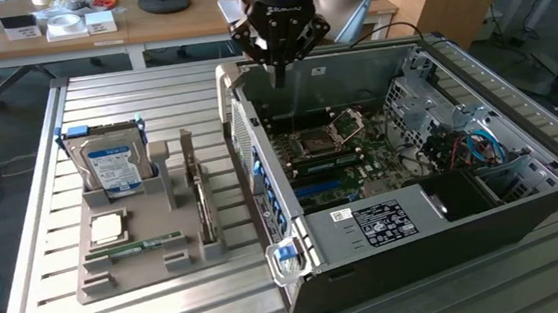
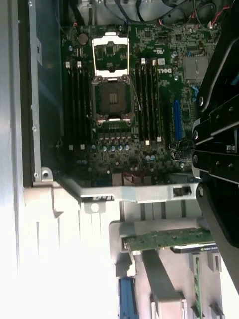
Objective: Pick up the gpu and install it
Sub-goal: 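Reach for the gpu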
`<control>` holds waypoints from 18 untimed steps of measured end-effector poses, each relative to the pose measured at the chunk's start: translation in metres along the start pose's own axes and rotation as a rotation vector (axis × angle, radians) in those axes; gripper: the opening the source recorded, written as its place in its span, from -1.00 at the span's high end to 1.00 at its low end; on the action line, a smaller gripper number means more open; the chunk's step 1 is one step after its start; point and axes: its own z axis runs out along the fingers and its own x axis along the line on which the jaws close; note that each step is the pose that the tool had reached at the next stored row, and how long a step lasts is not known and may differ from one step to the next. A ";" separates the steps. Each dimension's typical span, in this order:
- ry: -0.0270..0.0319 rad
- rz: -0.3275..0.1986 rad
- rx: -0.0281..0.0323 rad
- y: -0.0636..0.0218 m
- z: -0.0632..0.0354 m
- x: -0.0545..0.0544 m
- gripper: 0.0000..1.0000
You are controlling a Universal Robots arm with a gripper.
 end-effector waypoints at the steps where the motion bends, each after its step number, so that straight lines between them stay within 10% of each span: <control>1: 0.0000 0.000 0.0000 0.0000 0.0000 0.003 0.79; 18: 0.0000 0.000 0.0000 -0.0004 0.0010 0.053 0.79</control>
